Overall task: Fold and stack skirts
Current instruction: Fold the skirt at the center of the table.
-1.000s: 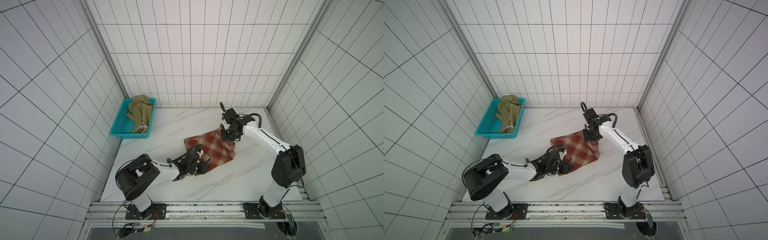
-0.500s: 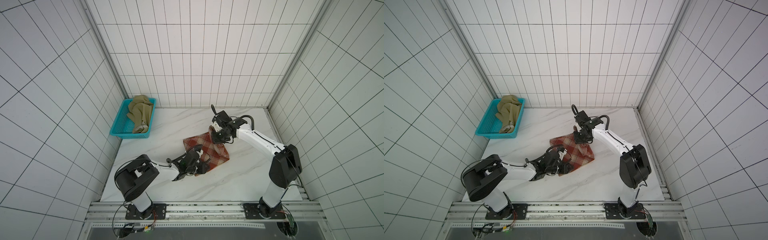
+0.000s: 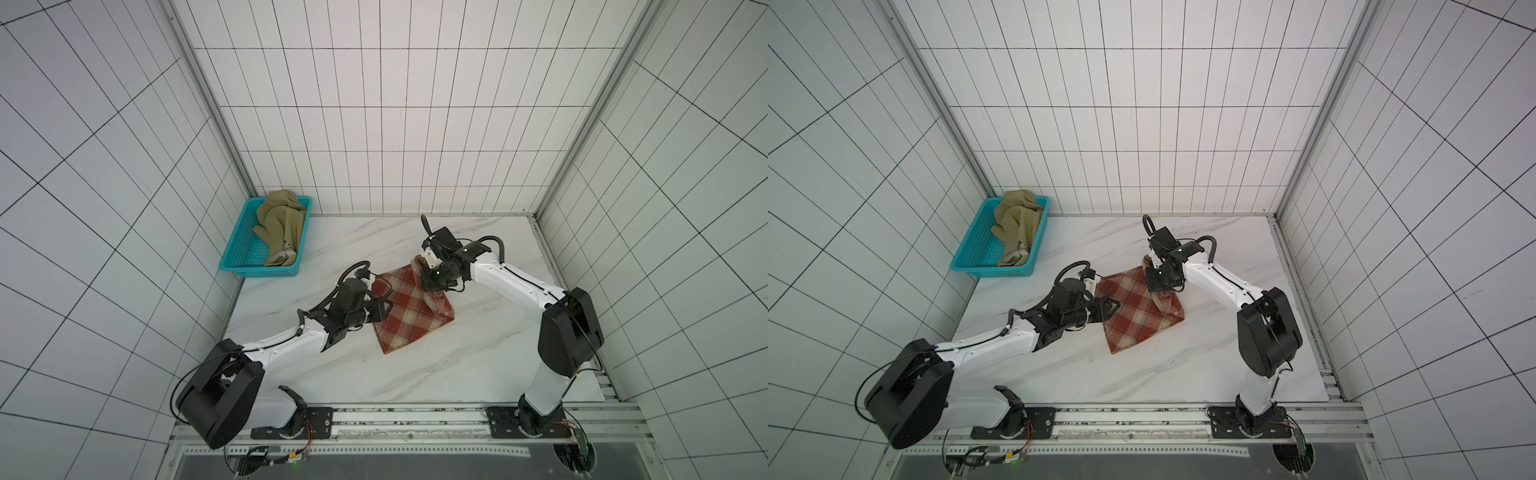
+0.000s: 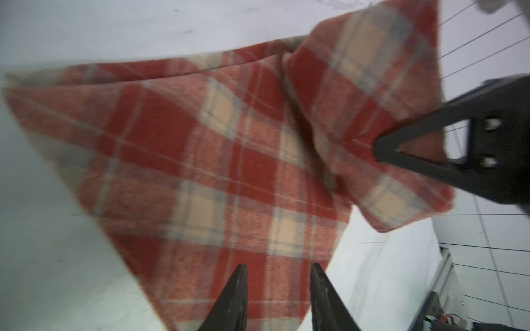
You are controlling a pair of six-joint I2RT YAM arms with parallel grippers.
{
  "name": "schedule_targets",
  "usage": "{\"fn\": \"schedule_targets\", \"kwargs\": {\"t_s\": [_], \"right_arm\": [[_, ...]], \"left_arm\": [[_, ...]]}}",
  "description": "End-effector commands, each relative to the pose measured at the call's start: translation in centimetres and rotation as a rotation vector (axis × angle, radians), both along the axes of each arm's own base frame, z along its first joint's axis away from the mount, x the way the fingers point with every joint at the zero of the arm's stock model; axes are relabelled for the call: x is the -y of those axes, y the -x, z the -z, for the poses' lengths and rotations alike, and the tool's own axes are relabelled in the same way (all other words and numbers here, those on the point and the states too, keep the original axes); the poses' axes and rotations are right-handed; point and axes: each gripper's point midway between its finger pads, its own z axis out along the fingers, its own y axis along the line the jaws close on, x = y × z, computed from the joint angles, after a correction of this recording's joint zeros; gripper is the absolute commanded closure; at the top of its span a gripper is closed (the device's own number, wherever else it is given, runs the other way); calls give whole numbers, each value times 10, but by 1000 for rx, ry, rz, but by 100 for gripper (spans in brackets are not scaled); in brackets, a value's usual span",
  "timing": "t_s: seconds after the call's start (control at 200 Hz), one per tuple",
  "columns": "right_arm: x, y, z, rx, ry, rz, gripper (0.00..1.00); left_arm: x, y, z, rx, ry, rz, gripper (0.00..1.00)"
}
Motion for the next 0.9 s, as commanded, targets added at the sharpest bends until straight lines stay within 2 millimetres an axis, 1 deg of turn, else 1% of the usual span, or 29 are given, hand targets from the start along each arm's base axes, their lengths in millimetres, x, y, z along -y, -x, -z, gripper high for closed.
{"fn": "schedule_targets", "kwargs": {"t_s": [0.0, 0.18, 0.36, 0.555, 0.73, 0.899], "right_arm": [[1, 11, 14, -40, 5, -9, 100], [-3, 12, 10, -35, -3, -11, 100], [-17, 14, -3, -23, -13, -32, 100], [-38, 21, -12, -19, -31, -65, 100], [-53, 28, -9, -41, -38, -88, 100], [-64, 31, -11, -46, -58, -99, 100]], "left_arm": [[-15, 13, 37, -67, -97, 28, 63], [-11, 17, 62, -114, -93, 40, 64], [-13, 23, 81, -149, -116, 49, 64], [-17, 29, 89, -162, -126, 49, 65], [-20, 33, 92, -167, -134, 49, 65], [-23, 36, 95, -168, -141, 45, 65]]}}
